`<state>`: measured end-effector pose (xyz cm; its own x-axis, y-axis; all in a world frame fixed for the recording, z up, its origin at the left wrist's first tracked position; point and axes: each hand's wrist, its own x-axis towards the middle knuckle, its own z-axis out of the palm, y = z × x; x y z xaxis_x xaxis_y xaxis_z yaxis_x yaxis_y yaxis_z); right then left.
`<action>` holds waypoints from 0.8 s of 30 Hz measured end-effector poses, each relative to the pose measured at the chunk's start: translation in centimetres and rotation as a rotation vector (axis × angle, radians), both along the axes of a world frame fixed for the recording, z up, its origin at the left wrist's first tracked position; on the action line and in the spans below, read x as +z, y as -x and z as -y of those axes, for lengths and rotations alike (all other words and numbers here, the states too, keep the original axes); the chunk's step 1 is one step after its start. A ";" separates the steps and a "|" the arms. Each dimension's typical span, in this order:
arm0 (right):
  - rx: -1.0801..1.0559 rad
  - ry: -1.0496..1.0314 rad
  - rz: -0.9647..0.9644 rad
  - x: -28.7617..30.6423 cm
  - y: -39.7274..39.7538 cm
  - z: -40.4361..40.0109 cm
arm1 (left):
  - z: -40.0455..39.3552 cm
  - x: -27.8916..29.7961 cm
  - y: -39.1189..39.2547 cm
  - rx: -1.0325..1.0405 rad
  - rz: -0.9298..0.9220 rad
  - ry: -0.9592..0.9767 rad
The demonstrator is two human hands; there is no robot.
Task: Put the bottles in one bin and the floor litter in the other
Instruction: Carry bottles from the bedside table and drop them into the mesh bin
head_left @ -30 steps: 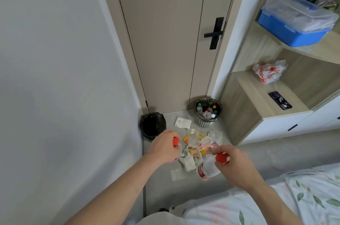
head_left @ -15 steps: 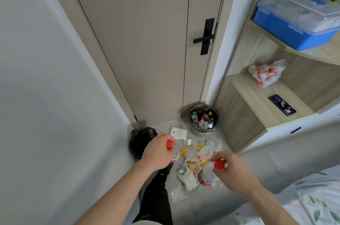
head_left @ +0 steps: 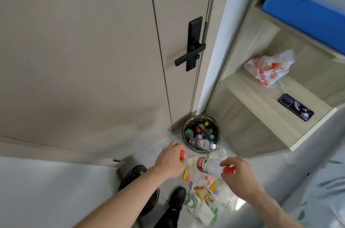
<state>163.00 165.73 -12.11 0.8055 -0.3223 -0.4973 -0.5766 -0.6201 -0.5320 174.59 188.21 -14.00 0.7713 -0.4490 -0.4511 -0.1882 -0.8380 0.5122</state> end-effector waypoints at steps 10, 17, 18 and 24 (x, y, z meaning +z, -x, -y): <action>-0.239 -0.012 -0.029 -7.6 -4.6 4.1 | 6.5 -11.0 -8.1 -0.043 -0.043 0.004; -0.360 -0.025 -0.055 -6.6 -1.7 5.1 | 7.1 -11.4 -7.5 -0.028 -0.075 -0.032; -0.368 -0.027 -0.049 -6.5 -1.6 5.3 | 7.3 -11.4 -7.4 -0.030 -0.069 -0.023; -0.405 -0.034 -0.004 -10.6 -4.2 6.8 | 9.7 -16.1 -9.6 -0.051 -0.045 0.017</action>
<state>167.17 158.96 -22.68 0.6149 -0.5966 -0.5157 -0.7726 -0.3245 -0.5457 184.21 178.53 -30.10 0.7267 -0.4948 -0.4765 -0.2068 -0.8190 0.5352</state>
